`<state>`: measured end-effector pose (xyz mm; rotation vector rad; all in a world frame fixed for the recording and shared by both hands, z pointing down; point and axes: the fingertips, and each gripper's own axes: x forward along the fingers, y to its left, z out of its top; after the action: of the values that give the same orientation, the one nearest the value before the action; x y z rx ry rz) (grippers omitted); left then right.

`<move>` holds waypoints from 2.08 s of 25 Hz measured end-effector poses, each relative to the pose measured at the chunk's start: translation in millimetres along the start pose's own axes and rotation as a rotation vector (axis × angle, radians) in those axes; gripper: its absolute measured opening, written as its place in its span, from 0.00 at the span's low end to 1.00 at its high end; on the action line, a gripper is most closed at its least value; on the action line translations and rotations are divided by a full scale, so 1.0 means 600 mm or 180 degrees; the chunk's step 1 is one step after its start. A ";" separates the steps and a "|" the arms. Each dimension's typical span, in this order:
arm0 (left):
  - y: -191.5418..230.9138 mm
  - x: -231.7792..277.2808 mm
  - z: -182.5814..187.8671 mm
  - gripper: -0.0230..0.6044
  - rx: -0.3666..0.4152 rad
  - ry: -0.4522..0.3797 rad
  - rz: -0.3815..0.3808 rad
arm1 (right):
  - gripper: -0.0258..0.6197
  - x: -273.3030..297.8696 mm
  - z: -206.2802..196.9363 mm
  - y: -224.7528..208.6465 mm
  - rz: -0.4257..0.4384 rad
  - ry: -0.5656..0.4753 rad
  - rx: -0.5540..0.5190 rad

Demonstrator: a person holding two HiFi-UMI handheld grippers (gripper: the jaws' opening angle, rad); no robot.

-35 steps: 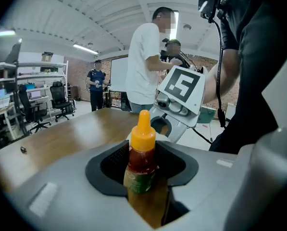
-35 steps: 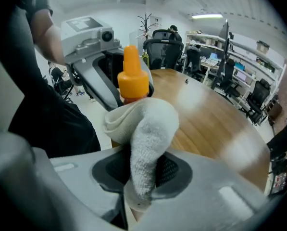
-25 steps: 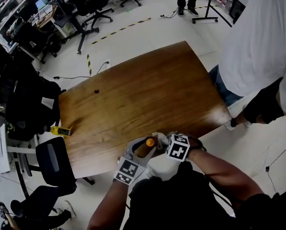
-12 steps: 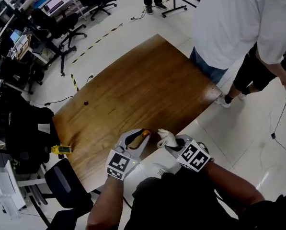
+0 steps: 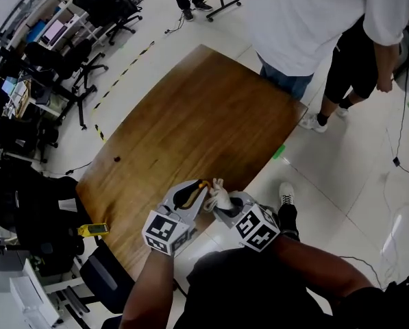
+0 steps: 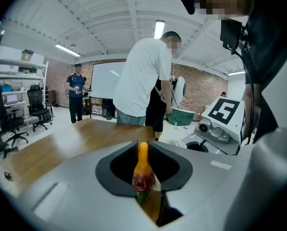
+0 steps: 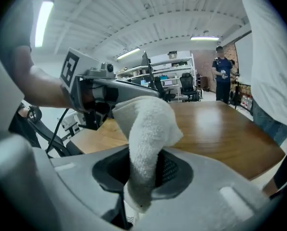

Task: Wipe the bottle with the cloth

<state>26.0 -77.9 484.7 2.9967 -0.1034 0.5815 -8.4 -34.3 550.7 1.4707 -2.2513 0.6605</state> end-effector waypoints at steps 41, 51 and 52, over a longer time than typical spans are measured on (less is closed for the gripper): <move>-0.051 0.023 0.014 0.26 -0.0025 0.0046 0.0453 | 0.15 -0.088 0.086 -0.191 0.1443 0.0404 0.0869; -0.005 0.004 0.057 0.32 -0.0545 0.0095 0.1251 | 0.15 0.018 0.176 -0.153 0.3045 0.1238 -0.0312; -0.007 0.005 0.052 0.32 -0.0641 0.0107 0.1333 | 0.15 0.022 0.180 -0.145 0.3249 0.1320 -0.0368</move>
<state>40.8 -77.2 456.5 2.7742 -0.7521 0.6115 61.1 -135.6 484.9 0.0010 -2.5007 0.9577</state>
